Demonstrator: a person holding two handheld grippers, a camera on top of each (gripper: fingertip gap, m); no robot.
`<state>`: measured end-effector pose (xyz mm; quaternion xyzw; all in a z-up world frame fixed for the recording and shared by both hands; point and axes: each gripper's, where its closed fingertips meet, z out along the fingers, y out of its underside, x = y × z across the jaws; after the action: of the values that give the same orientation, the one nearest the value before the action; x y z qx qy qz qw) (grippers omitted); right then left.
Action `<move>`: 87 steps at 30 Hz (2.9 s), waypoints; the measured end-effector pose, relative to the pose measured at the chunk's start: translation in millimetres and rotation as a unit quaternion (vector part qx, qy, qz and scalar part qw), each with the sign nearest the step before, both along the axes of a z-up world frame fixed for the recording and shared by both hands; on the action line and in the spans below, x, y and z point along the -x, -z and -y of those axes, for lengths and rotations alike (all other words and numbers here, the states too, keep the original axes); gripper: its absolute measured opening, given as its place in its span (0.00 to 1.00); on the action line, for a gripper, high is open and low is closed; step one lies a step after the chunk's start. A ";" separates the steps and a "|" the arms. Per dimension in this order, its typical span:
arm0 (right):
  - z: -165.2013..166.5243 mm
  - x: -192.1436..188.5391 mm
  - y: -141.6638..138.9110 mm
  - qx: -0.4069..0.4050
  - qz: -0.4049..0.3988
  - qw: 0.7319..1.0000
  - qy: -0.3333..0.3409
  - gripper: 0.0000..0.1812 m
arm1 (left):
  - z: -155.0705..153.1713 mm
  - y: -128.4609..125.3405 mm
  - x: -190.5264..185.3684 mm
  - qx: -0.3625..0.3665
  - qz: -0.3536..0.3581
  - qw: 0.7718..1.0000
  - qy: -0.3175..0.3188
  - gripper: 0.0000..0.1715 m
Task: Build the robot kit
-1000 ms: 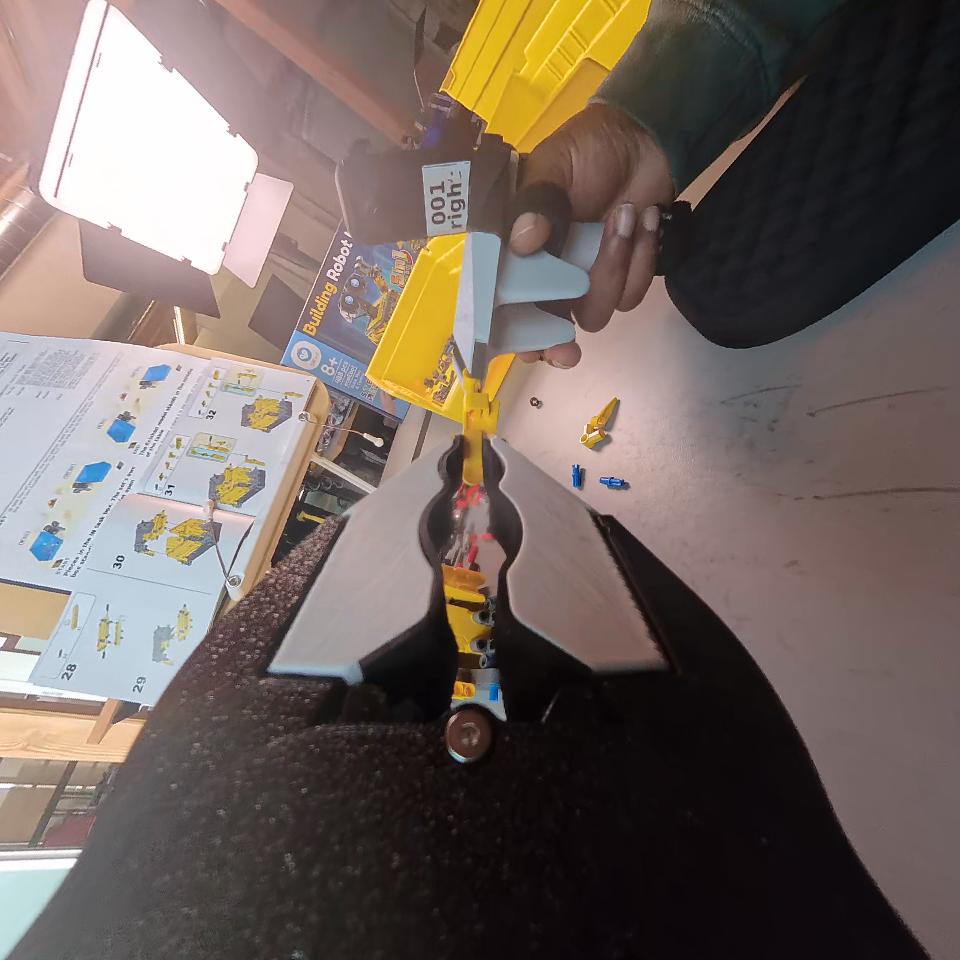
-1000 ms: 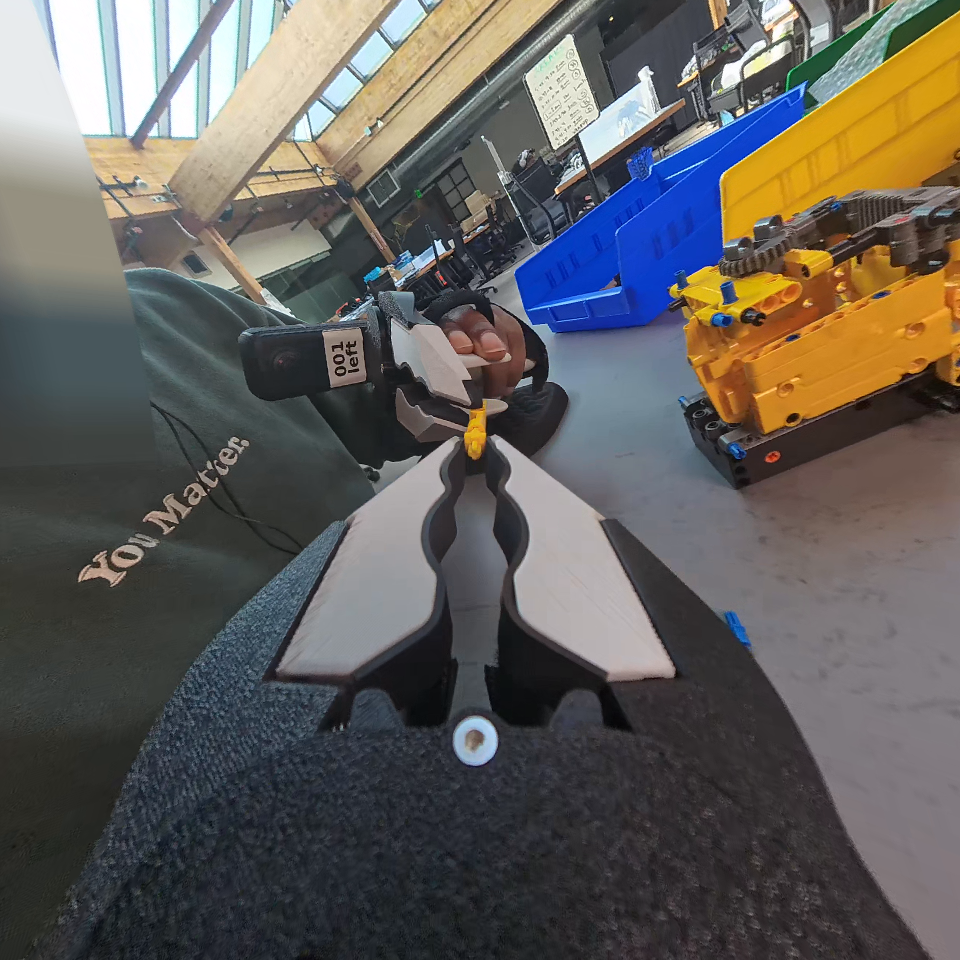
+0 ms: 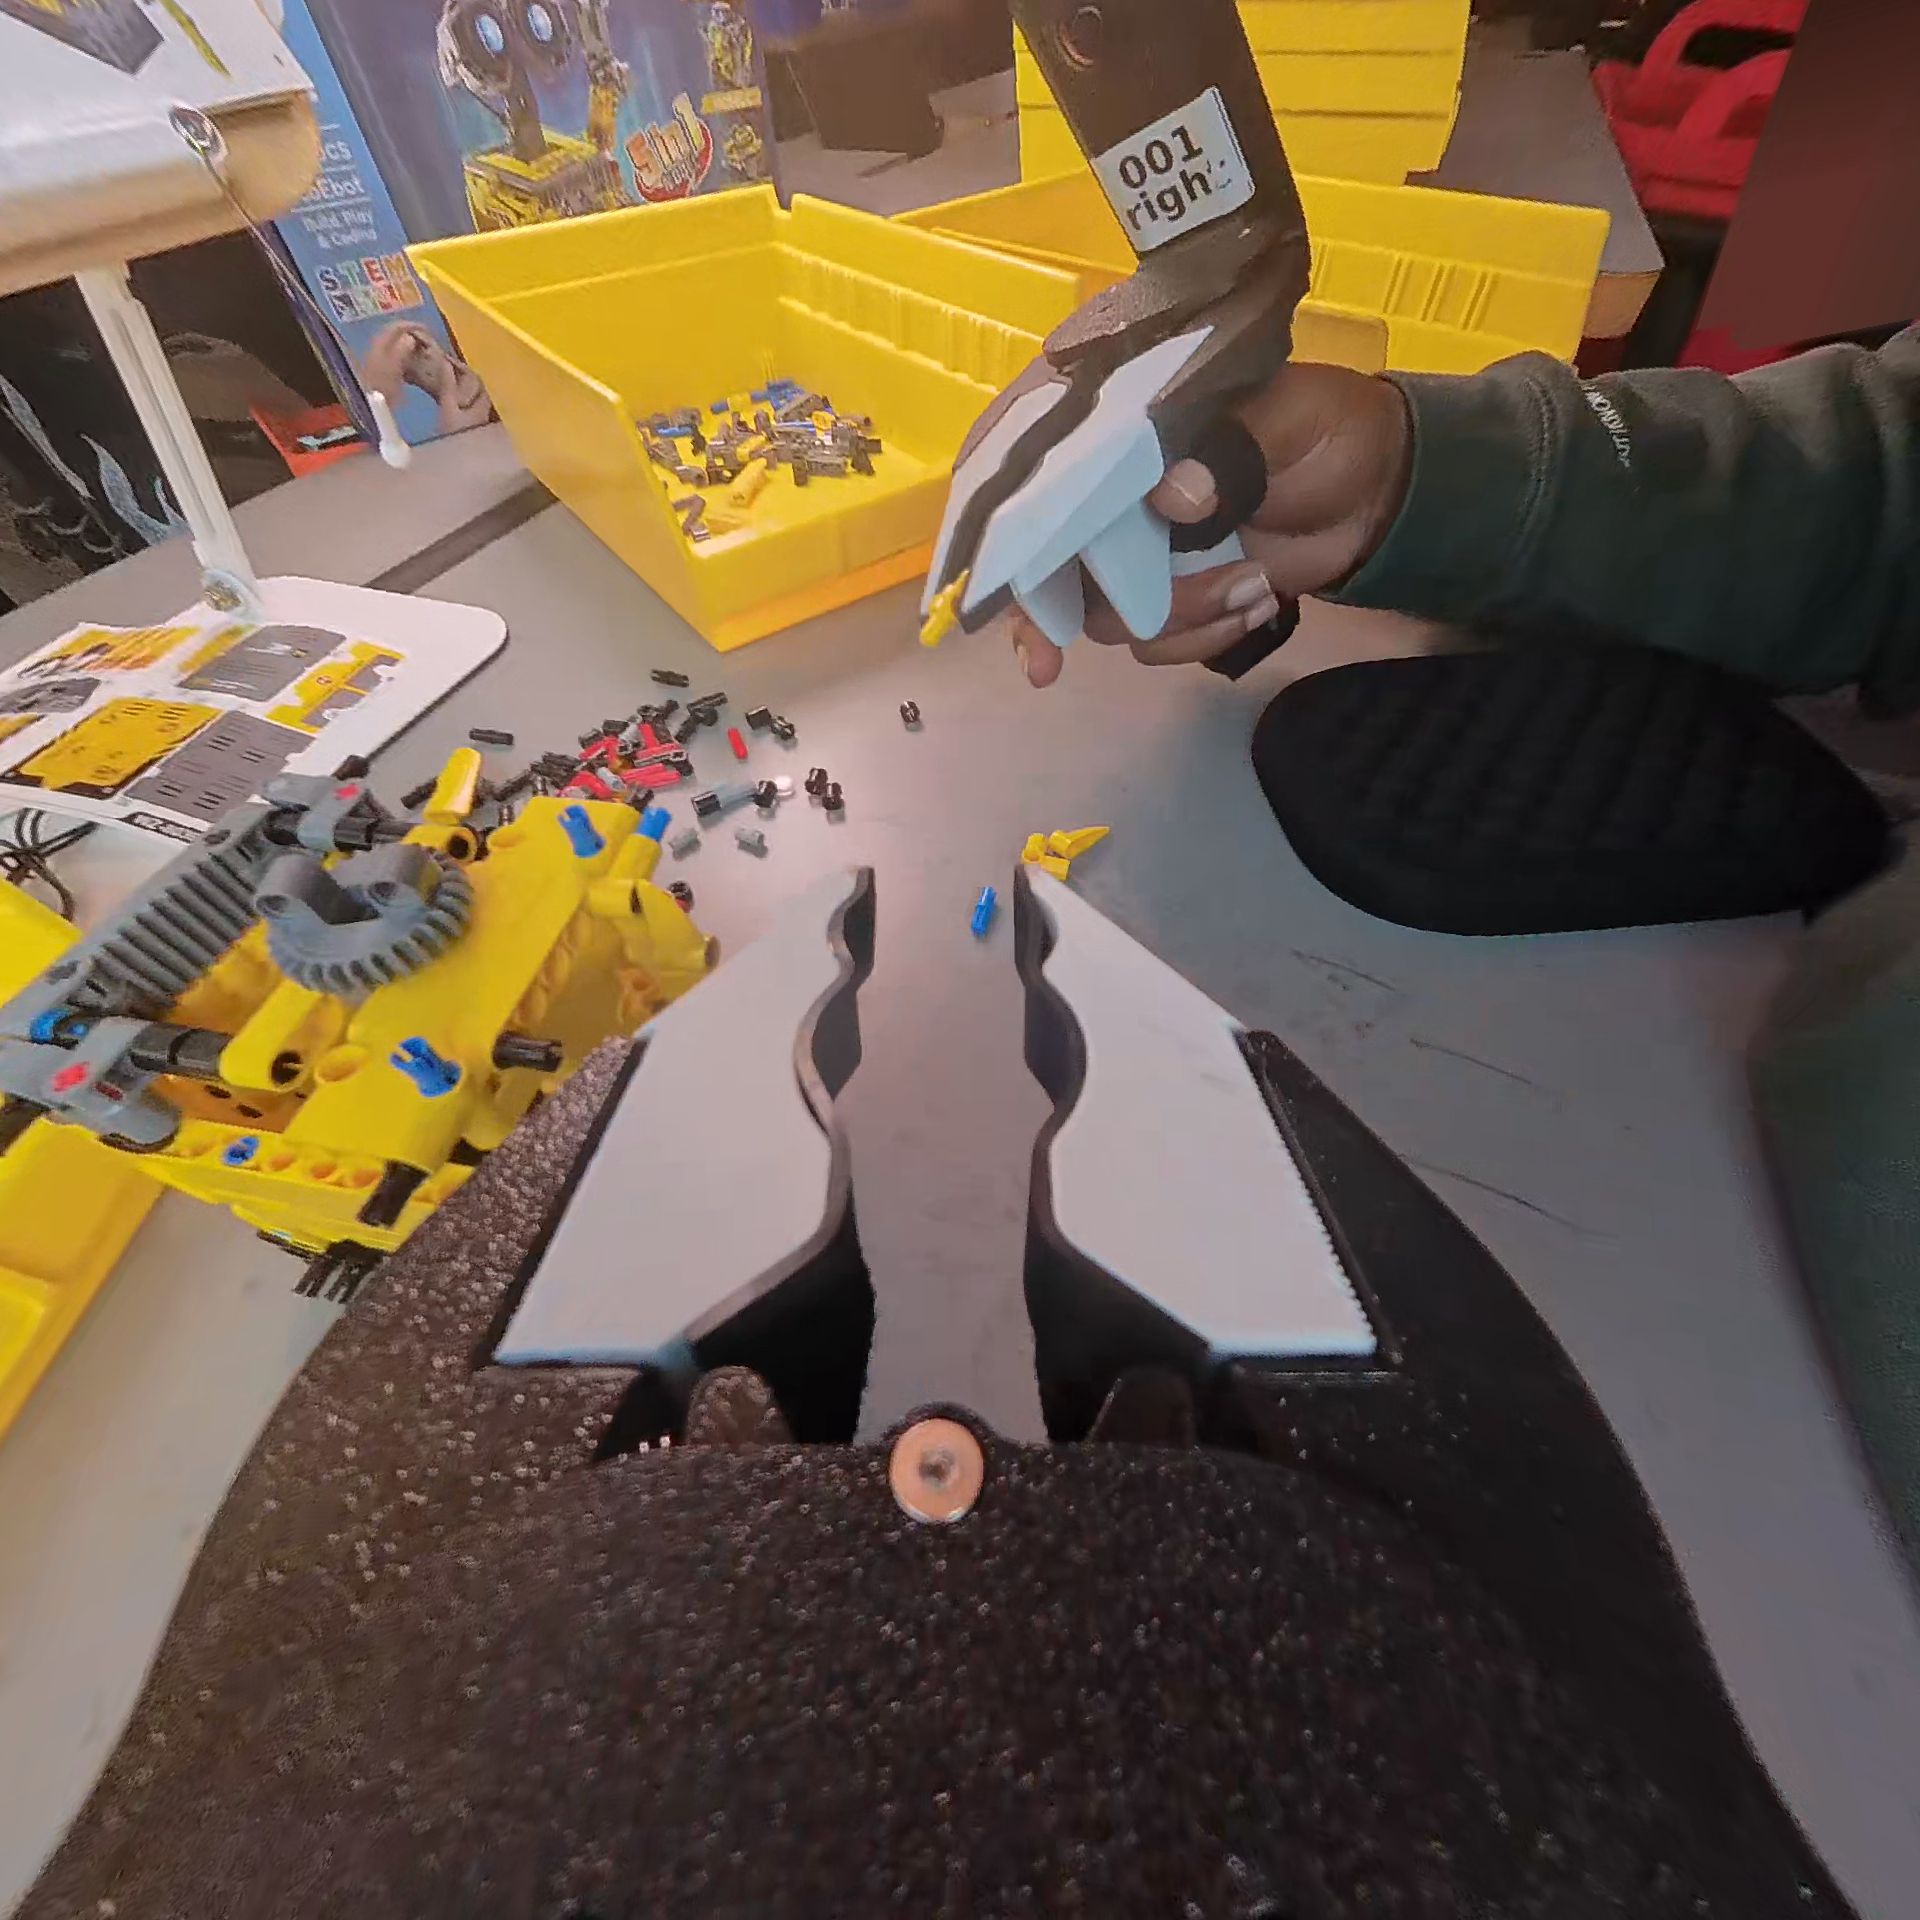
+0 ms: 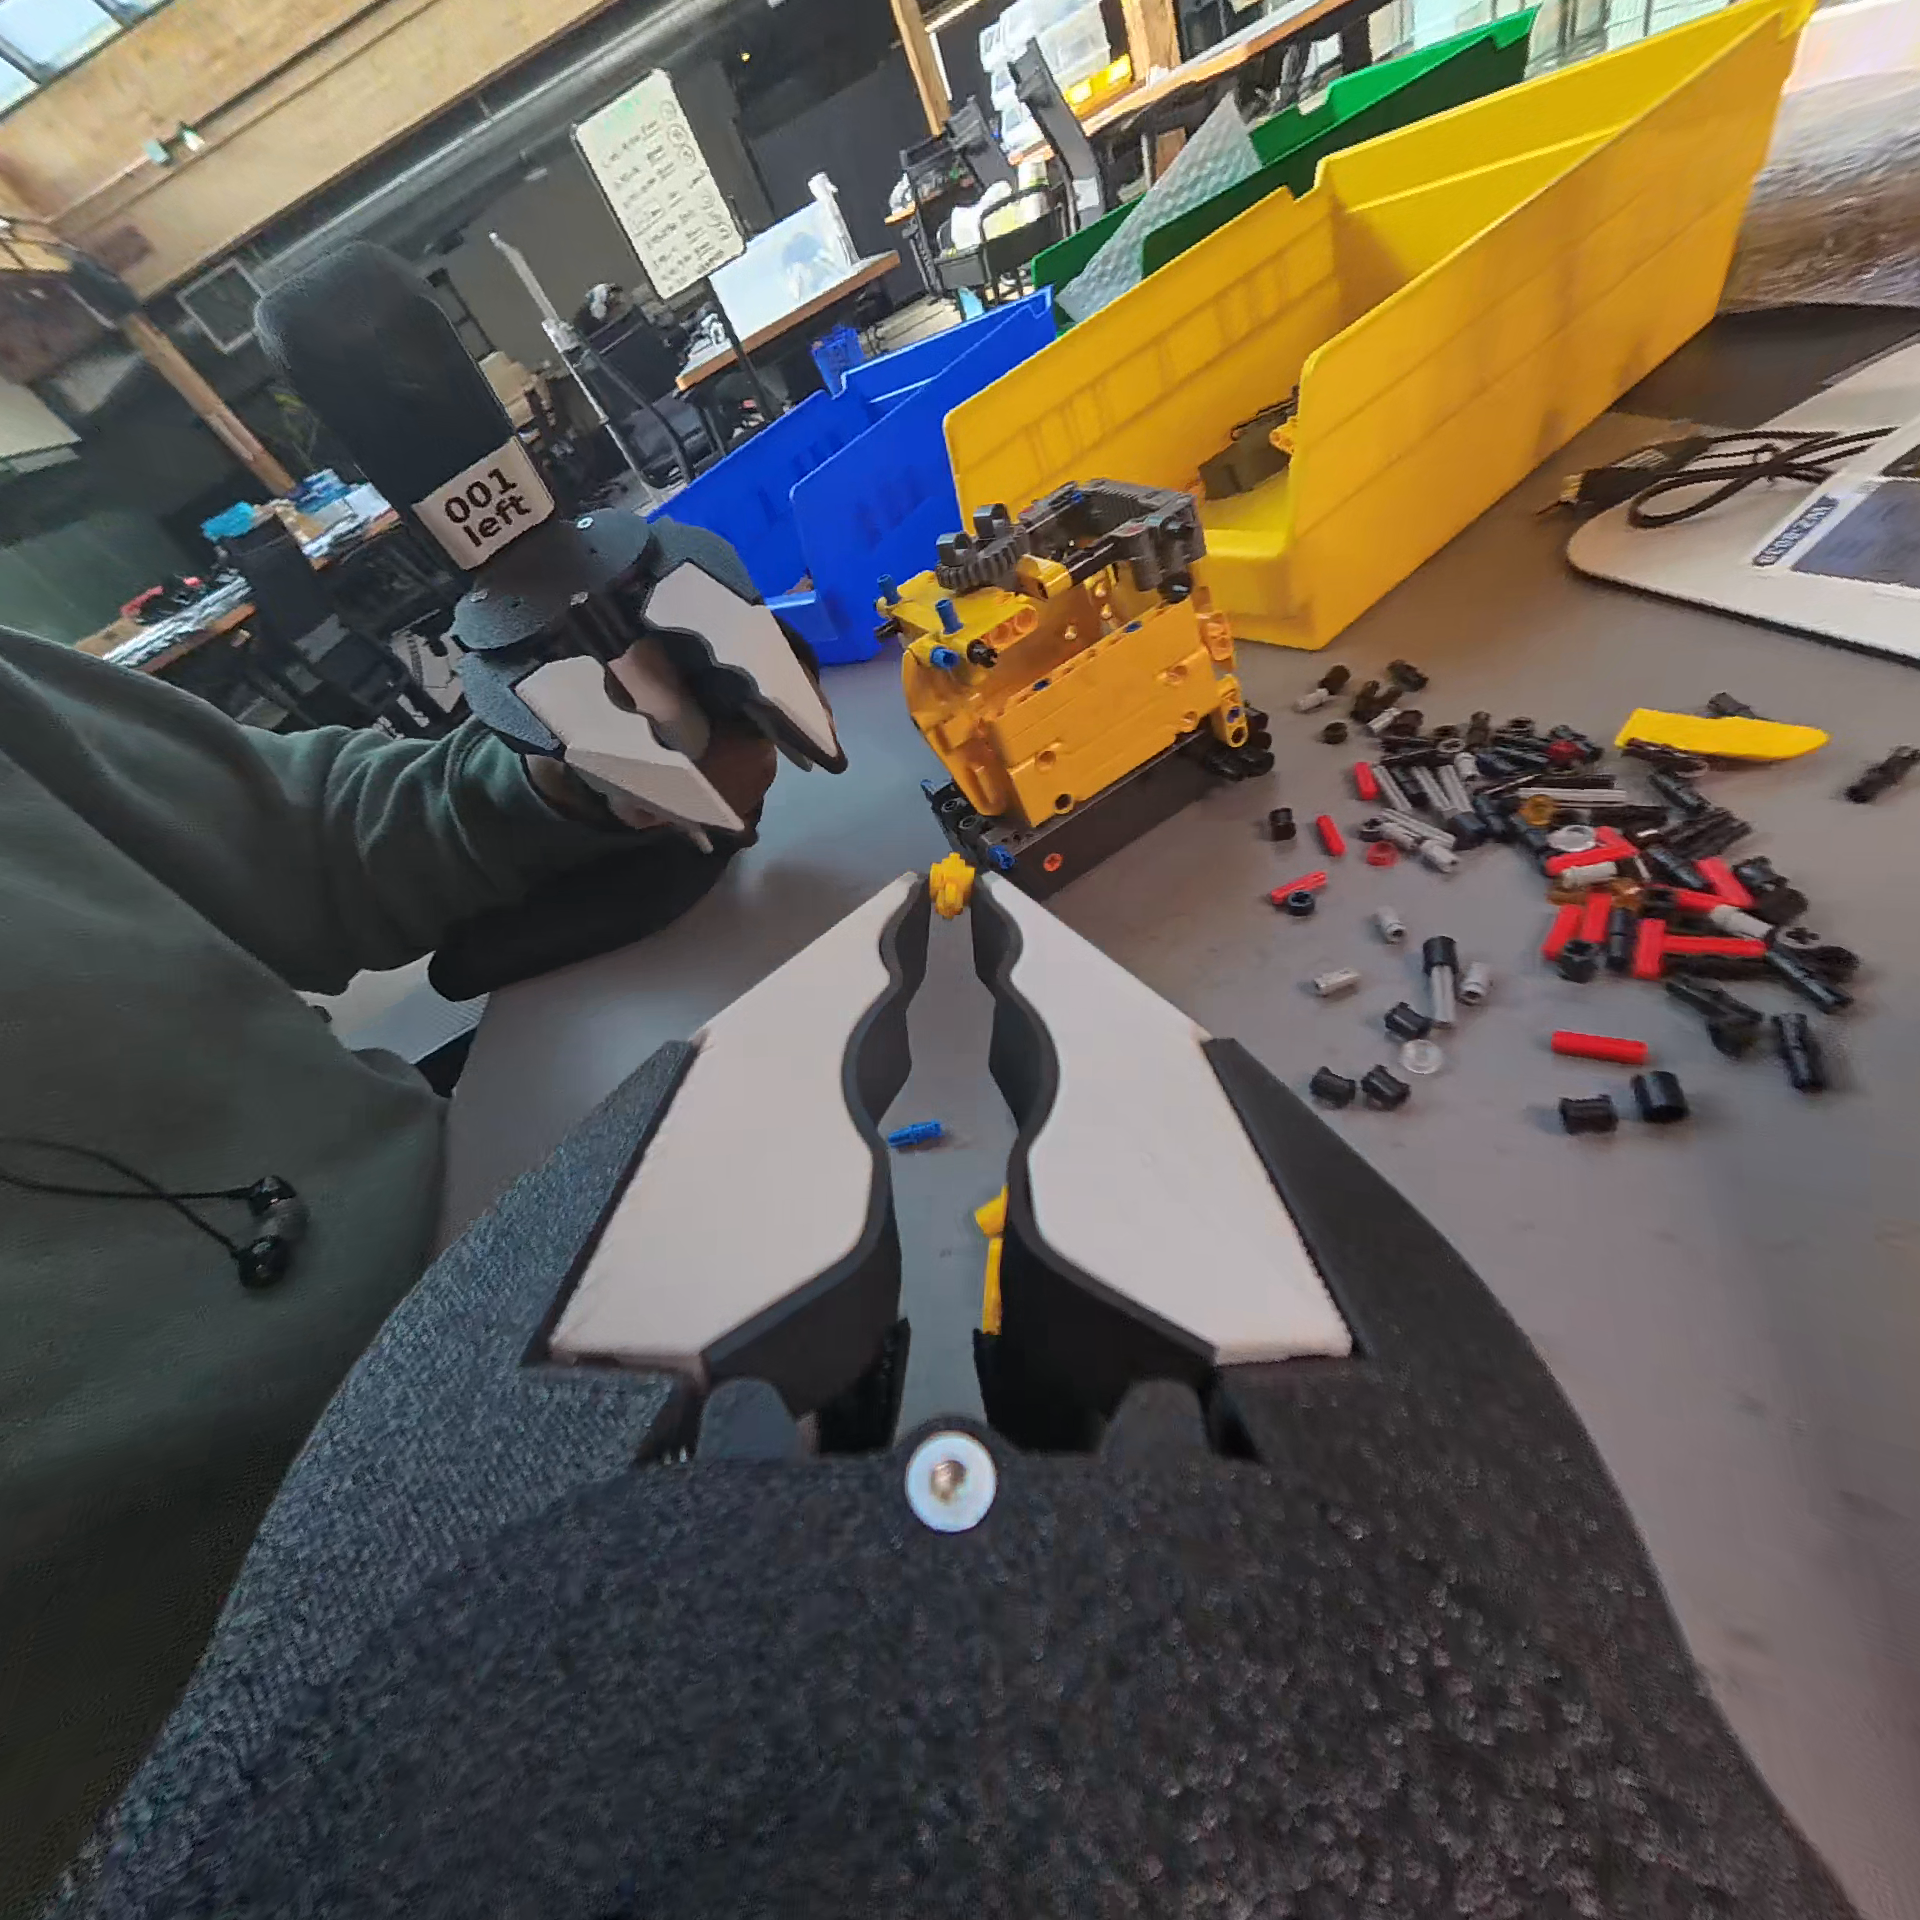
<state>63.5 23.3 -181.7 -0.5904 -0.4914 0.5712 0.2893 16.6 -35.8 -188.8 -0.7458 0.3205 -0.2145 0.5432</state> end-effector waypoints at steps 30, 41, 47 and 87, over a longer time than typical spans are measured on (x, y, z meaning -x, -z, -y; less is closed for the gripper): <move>83.4 -8.4 85.8 -0.314 0.190 0.910 -0.192 0.12 | -103.6 -45.3 35.0 0.140 -0.197 0.970 0.000 0.16; 42.2 -8.9 28.1 -0.255 0.031 0.966 -0.035 0.14 | -213.3 48.3 44.7 0.308 -0.360 0.881 -0.003 0.09; 43.0 -15.4 24.3 -0.262 0.015 0.965 -0.025 0.14 | -221.0 81.7 49.4 0.375 -0.350 0.859 -0.001 0.10; 96.1 10.1 -67.9 -0.374 -0.089 0.923 0.006 0.03 | 33.5 -55.3 -41.4 -0.032 -0.117 0.975 0.187 0.04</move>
<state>53.4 -72.8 -113.7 -0.3884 -0.6380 0.3943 0.5353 58.0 -69.3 -133.5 -0.6748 0.5226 -0.2133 0.4754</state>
